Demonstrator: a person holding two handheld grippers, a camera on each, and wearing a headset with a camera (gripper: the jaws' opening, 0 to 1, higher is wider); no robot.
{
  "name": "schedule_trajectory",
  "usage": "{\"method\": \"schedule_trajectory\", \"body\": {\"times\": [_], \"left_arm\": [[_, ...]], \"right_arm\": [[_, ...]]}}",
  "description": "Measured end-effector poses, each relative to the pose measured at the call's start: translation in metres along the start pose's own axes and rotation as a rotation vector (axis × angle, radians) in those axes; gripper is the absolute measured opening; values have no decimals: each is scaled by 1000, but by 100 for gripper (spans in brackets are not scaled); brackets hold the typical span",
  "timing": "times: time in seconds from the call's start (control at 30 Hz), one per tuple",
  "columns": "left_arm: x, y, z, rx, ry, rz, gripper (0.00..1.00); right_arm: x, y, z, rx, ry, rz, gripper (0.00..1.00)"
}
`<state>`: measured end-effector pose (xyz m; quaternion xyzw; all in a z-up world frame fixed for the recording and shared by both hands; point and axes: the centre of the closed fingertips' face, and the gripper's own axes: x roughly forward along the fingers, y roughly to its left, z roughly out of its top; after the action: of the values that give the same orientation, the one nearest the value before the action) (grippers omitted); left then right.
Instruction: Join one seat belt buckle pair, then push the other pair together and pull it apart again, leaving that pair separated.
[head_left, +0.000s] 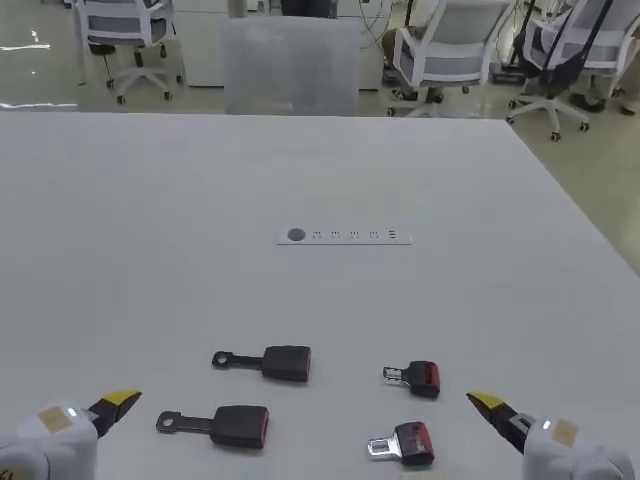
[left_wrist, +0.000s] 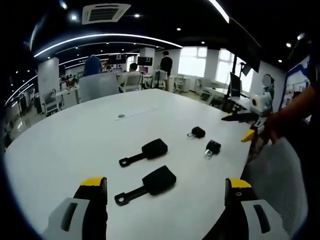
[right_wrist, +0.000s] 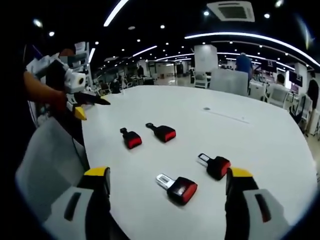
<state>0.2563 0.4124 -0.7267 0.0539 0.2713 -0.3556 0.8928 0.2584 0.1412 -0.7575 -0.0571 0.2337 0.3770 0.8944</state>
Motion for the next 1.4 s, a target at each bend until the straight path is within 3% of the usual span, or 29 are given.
{"method": "schedule_trajectory", "body": {"times": [0.57,1.07,1.4], "left_arm": [[33,8,-11,-9,49,-47,100],[59,11,-15,-2,76,-107,98],[75,12,-26,69,123,-175,92]], "right_arm": [[21,-15,-21,-5,78,48,96],[37,-18,-35,-32,147,109,94],[47,-23,-44,-65,195,165,91]]}}
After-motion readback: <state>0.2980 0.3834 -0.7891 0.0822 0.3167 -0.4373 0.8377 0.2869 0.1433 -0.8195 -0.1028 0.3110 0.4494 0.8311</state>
